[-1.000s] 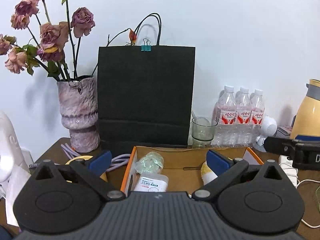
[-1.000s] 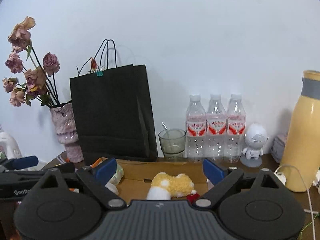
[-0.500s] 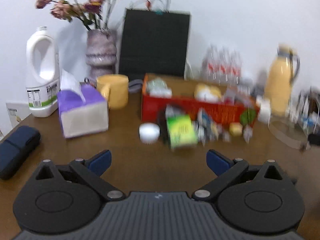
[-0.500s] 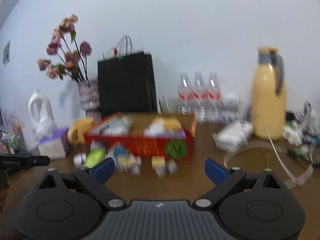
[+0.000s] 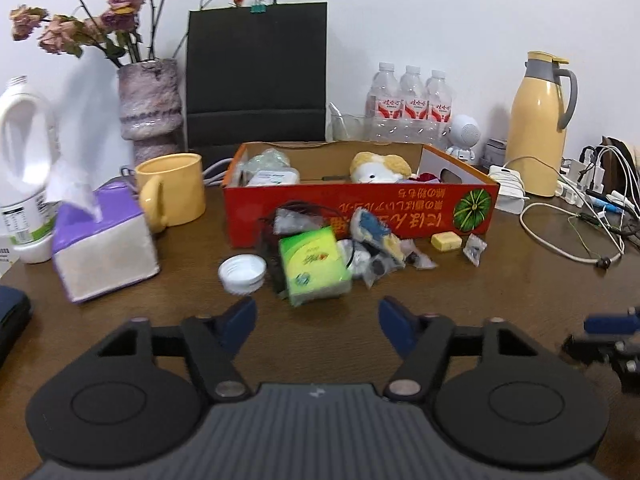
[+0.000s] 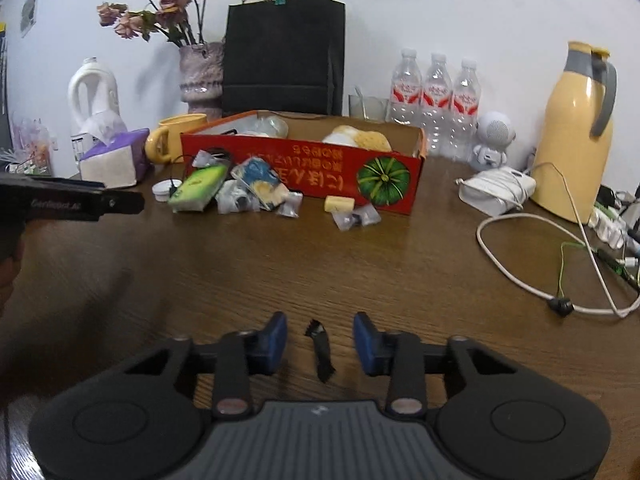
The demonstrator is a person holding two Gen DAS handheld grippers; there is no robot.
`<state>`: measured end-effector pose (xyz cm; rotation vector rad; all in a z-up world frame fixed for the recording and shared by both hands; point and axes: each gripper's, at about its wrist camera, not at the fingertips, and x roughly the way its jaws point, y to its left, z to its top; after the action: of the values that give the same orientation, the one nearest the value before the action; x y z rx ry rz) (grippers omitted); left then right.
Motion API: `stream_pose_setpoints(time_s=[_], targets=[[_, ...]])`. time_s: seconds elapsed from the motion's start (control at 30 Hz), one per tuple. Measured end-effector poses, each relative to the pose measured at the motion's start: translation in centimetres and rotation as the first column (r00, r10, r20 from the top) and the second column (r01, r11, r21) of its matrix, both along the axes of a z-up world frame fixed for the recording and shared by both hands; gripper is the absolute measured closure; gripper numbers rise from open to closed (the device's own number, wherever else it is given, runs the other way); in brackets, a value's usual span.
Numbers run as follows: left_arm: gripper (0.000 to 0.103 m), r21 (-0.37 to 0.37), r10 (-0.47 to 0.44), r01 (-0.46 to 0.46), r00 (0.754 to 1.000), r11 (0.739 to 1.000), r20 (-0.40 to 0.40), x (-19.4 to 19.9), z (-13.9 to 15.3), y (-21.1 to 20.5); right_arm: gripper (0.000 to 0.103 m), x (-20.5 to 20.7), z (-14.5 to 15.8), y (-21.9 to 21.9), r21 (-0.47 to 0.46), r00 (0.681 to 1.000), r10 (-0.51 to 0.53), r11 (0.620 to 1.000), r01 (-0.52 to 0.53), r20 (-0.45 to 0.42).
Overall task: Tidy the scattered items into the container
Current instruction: 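Grasp the green tea box with the left gripper while the right grasps a small black item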
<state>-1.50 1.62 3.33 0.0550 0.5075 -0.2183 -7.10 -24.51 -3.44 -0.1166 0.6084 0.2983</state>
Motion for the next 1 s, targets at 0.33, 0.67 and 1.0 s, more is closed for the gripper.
stream_pose_setpoints(time_s=[0.33,0.67,1.0], targets=[[0.052,0.098,0.011,-0.012,1.0,0.995,0.013,7.6,0.0,-3.3,0.086,0.4,-0.7,-0.1,0.023,0.998,0.006,1.0,-0.005,-0.057],[0.043,0.016,0.058,-0.057,0.99,0.998,-0.129,9.4,-2.0,-1.4,0.091,0.6,-0.7,-0.5,0.053,0.998,0.01,0.999,-0.007,-0.064],[0.057,-0.078,0.069,-0.075,0.995,0.994,-0.078,6.3,-0.2,0.0,0.096,0.3,-0.6,0.4,0.068,0.998,0.025,0.997,-0.02,-0.061]])
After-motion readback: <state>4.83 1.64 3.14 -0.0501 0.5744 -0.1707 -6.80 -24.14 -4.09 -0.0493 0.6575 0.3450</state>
